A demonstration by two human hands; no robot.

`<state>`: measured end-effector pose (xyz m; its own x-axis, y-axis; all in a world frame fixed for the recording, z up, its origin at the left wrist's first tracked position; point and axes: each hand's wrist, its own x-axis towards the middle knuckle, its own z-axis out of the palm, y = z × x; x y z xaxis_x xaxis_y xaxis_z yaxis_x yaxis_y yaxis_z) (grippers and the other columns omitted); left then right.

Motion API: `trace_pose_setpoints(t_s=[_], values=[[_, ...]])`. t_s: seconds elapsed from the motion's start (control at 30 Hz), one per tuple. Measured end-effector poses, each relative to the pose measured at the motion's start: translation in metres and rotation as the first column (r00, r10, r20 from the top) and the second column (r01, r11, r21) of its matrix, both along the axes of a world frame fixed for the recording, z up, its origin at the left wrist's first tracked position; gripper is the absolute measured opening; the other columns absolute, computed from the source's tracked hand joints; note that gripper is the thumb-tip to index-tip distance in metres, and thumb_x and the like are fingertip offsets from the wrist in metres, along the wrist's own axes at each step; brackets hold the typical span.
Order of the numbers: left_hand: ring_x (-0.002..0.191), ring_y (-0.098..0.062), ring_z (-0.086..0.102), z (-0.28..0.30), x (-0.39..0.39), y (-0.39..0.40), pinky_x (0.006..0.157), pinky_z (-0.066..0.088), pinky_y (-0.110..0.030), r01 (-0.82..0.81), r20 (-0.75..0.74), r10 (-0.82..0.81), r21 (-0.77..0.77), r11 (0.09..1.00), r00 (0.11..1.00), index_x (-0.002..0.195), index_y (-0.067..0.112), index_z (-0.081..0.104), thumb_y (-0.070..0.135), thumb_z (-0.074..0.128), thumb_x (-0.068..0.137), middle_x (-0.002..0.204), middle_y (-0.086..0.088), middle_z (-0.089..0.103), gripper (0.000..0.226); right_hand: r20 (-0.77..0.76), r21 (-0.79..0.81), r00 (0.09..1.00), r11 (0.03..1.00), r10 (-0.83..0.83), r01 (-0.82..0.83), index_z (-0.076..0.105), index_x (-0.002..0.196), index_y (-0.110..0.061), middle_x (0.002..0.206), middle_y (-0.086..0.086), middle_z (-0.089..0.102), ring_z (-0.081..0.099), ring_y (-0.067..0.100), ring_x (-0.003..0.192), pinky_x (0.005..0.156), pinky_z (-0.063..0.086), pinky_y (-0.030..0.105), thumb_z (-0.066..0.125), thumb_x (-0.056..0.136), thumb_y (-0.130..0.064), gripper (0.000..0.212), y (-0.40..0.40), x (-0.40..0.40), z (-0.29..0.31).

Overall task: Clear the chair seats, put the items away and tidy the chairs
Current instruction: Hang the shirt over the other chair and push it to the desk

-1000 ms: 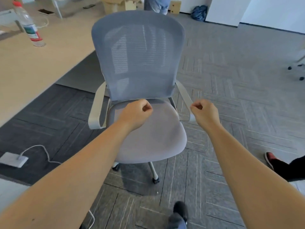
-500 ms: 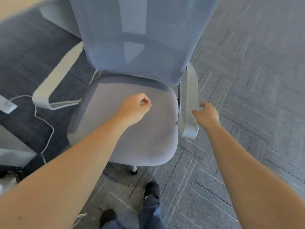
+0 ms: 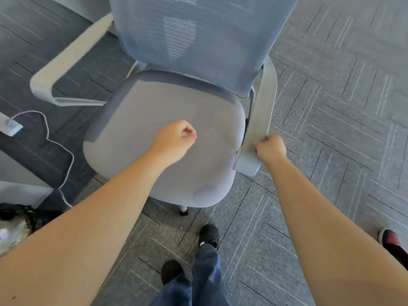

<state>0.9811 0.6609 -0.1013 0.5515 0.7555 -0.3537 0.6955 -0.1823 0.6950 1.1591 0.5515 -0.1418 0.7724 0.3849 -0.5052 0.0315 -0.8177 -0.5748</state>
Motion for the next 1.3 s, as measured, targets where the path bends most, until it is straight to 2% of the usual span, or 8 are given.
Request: trace_pose_setpoints(t_s=[0.13,0.23,0.4,0.53,0.67,0.83,1.13,1.3], values=[[0.09,-0.015,0.05,0.008,-0.033,-0.014,0.074,0.033,-0.022,-0.009,-0.01,0.009,0.007,1.0,1.0,0.098,0.011,0.06,0.019,0.049,0.089,0.094,0.002,0.054,0.017,-0.179,0.057,0.984,0.998,-0.018,0.029,0.05,0.081,0.0,0.078,0.014,0.054,0.059,0.029,0.074,0.078,0.056,0.047,0.052,0.085,-0.004,0.005,-0.019,-0.043,0.002],[0.089,-0.013,0.048,0.015,-0.05,-0.03,0.076,0.03,-0.02,-0.008,-0.037,0.009,0.024,1.0,0.999,0.101,0.011,0.06,0.019,0.049,0.089,0.094,0.003,0.054,0.018,-0.299,0.046,0.953,0.998,0.046,-0.034,0.055,0.071,-0.003,0.061,0.008,0.055,0.056,0.022,0.057,0.076,0.054,0.042,0.044,0.09,-0.005,0.022,-0.036,-0.065,0.018],[0.092,-0.016,0.051,0.041,-0.055,-0.055,0.076,0.032,-0.022,-0.027,-0.006,0.027,0.016,1.0,1.0,0.11,0.01,0.056,0.02,0.046,0.091,0.106,-0.001,0.059,0.023,0.08,0.16,0.995,0.986,-0.063,0.049,0.053,0.076,-0.009,0.066,0.004,0.044,0.037,0.016,0.052,0.046,0.034,0.027,0.04,0.086,-0.006,0.017,-0.066,-0.057,0.068],[0.112,-0.021,0.053,0.067,-0.042,-0.079,0.082,0.032,-0.022,-0.028,0.088,0.025,0.031,0.999,0.996,0.115,0.009,0.053,0.02,0.046,0.091,0.124,-0.007,0.059,0.027,0.119,0.358,0.952,0.906,-0.281,0.223,0.036,0.136,-0.009,0.12,0.005,0.053,0.046,0.015,0.084,0.07,0.036,0.027,0.037,0.093,-0.011,0.043,-0.094,-0.035,0.118],[0.114,-0.017,0.05,0.097,-0.021,-0.102,0.084,0.036,-0.026,-0.025,0.18,0.024,0.001,1.0,0.983,0.124,0.014,0.047,0.029,0.045,0.092,0.133,-0.004,0.052,0.036,0.005,0.499,0.961,0.834,-0.277,0.238,0.037,0.138,-0.017,0.11,-0.004,0.053,0.049,0.009,0.08,0.065,0.039,0.021,0.034,0.095,-0.017,0.043,-0.101,-0.022,0.154],[0.127,-0.017,0.044,0.141,-0.003,-0.119,0.091,0.03,-0.023,-0.083,0.267,0.07,0.038,0.996,0.961,0.131,0.016,0.043,0.034,0.041,0.093,0.139,-0.001,0.048,0.042,-0.214,0.658,0.969,0.715,-0.125,0.237,0.038,0.139,-0.018,0.142,0.0,0.045,0.046,0.019,0.127,0.111,0.035,0.034,0.033,0.098,-0.02,0.041,-0.089,-0.02,0.201],[0.115,-0.024,0.05,0.196,0.013,-0.134,0.084,0.029,-0.023,-0.156,0.405,0.106,0.092,0.984,0.908,0.118,0.009,0.052,0.035,0.03,0.096,0.114,-0.011,0.056,0.04,-0.339,0.643,0.931,0.756,0.139,0.121,0.058,0.104,-0.011,0.098,0.005,0.06,0.057,0.015,0.072,0.071,0.043,0.028,0.029,0.093,-0.004,0.032,-0.095,-0.03,0.232],[0.112,-0.023,0.052,0.219,0.025,-0.143,0.088,0.038,-0.029,-0.175,0.435,0.114,0.104,0.979,0.893,0.125,0.005,0.047,0.037,0.043,0.092,0.114,-0.008,0.058,0.047,-0.22,0.553,0.928,0.823,0.299,-0.134,0.061,0.095,-0.009,0.09,0.009,0.065,0.06,0.018,0.071,0.067,0.043,0.024,0.032,0.092,0.0,0.03,-0.102,-0.016,0.246]])
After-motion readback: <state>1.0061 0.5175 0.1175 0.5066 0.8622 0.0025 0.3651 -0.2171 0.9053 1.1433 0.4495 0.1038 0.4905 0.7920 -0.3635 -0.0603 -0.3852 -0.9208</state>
